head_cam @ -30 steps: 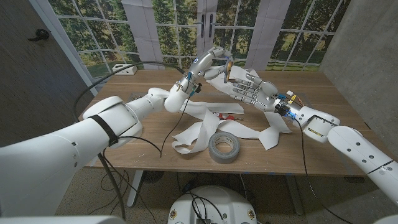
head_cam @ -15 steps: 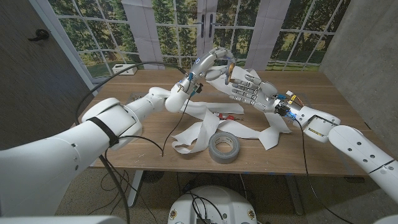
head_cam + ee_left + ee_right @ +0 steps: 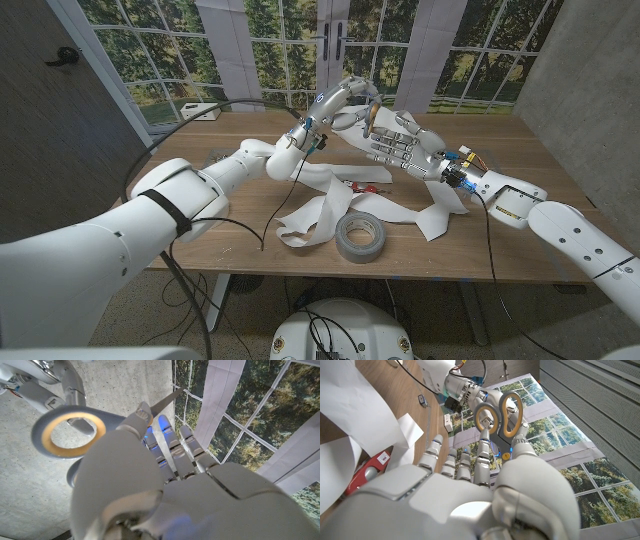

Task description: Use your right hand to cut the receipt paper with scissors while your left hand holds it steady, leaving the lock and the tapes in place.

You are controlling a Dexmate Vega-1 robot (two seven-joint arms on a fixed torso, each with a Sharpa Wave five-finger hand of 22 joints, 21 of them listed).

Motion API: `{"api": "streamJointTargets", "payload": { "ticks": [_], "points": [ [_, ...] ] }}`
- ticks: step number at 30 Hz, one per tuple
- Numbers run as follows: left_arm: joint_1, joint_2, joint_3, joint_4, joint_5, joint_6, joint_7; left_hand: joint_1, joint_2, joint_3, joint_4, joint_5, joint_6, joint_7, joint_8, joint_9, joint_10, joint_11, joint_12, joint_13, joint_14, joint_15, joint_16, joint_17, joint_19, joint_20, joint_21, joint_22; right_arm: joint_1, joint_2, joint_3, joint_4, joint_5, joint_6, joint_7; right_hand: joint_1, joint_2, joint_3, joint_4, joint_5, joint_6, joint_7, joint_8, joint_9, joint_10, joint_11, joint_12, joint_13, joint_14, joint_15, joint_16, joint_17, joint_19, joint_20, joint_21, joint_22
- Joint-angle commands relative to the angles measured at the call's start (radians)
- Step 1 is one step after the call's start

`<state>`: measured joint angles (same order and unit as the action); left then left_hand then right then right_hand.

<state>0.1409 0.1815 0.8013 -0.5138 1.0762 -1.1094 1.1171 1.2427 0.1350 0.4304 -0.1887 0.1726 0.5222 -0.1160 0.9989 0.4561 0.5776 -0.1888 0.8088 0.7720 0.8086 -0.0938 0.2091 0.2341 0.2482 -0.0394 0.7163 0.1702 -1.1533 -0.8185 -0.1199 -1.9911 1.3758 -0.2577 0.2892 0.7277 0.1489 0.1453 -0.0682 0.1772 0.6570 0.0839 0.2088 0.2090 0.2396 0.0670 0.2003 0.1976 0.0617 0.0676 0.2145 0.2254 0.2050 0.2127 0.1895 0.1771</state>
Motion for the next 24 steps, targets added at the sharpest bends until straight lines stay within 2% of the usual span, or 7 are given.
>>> {"api": "streamJointTargets", "payload": {
  "ticks": [1, 8, 14, 15, 20, 24],
  "points": [
    [0.010, -0.001, -0.021, -0.019, 0.060, 0.051, 0.000, 0.006, 0.009, 0.028, 0.025, 0.006, 0.004, 0.001, 0.005, 0.004, 0.046, 0.020, 0.077, 0.051, 0.006, -0.137, 0.003, 0.002, 0.009, -0.083, -0.004, 0.001, -0.009, 0.003, -0.001, -0.002, 0.009, 0.003, 0.013, 0.000, 0.017, 0.003, 0.008, 0.004, 0.008, -0.005, 0.002, -0.001, 0.002, -0.003, -0.001, 0.003, -0.004, 0.000, 0.006, 0.003, -0.002, 0.001, 0.005, 0.001],
    [0.020, -0.008, -0.049, -0.030, 0.097, 0.067, 0.000, 0.006, 0.010, 0.026, 0.026, 0.005, 0.003, 0.000, 0.006, 0.003, 0.046, 0.020, 0.076, 0.053, 0.003, -0.137, 0.002, 0.003, 0.010, -0.084, -0.008, 0.002, -0.015, 0.010, -0.003, 0.003, 0.017, 0.004, 0.003, -0.003, 0.035, 0.013, 0.014, 0.005, 0.002, -0.006, -0.002, -0.002, -0.004, -0.005, -0.002, 0.003, -0.008, -0.004, 0.008, 0.006, -0.003, 0.000, 0.005, 0.001],
    [0.024, -0.016, -0.066, -0.030, 0.102, 0.056, 0.000, 0.006, 0.010, 0.026, 0.025, 0.005, 0.003, 0.003, 0.007, 0.001, 0.047, 0.020, 0.076, 0.055, 0.004, -0.137, 0.002, 0.003, 0.011, -0.083, -0.011, 0.002, -0.023, 0.018, -0.004, 0.004, 0.026, -0.002, -0.036, -0.022, 0.055, 0.031, 0.037, 0.006, -0.018, -0.004, -0.011, -0.002, -0.005, -0.007, -0.001, 0.003, -0.013, -0.010, 0.012, 0.014, -0.002, 0.000, 0.007, 0.002],
    [0.024, -0.016, -0.067, -0.030, 0.102, 0.056, 0.000, 0.006, 0.010, 0.026, 0.026, 0.005, 0.003, 0.000, 0.008, 0.002, 0.046, 0.021, 0.076, 0.055, 0.004, -0.137, 0.002, 0.003, 0.011, -0.084, -0.012, 0.002, -0.025, 0.016, -0.004, 0.002, 0.023, -0.002, -0.043, -0.028, 0.055, 0.036, 0.045, 0.006, -0.020, -0.001, -0.012, -0.003, -0.005, -0.007, 0.000, 0.003, -0.024, -0.005, 0.010, 0.017, -0.002, 0.000, 0.007, 0.002],
    [0.023, -0.019, -0.066, -0.024, 0.098, 0.055, 0.000, 0.007, 0.010, 0.025, 0.025, 0.005, 0.004, -0.001, 0.009, 0.001, 0.047, 0.021, 0.075, 0.055, 0.004, -0.137, 0.002, 0.003, 0.012, -0.084, -0.014, 0.002, -0.030, 0.019, 0.000, 0.003, 0.027, 0.000, -0.050, -0.040, 0.051, 0.045, 0.057, 0.006, -0.039, 0.008, -0.019, -0.004, -0.007, -0.005, 0.000, 0.003, -0.034, 0.000, 0.010, 0.021, -0.002, -0.001, 0.008, 0.001],
    [0.021, -0.022, -0.060, -0.018, 0.099, 0.063, 0.000, 0.007, 0.010, 0.025, 0.025, 0.005, 0.005, -0.001, 0.010, -0.001, 0.047, 0.021, 0.075, 0.056, 0.005, -0.137, 0.003, 0.004, 0.012, -0.083, -0.016, 0.002, -0.027, 0.026, -0.005, 0.012, 0.027, 0.006, -0.021, -0.048, 0.046, 0.047, 0.062, 0.006, -0.048, 0.014, -0.021, -0.005, -0.009, -0.003, -0.001, 0.003, -0.037, 0.002, 0.011, 0.022, -0.002, -0.001, 0.008, 0.001]
  ]
}}
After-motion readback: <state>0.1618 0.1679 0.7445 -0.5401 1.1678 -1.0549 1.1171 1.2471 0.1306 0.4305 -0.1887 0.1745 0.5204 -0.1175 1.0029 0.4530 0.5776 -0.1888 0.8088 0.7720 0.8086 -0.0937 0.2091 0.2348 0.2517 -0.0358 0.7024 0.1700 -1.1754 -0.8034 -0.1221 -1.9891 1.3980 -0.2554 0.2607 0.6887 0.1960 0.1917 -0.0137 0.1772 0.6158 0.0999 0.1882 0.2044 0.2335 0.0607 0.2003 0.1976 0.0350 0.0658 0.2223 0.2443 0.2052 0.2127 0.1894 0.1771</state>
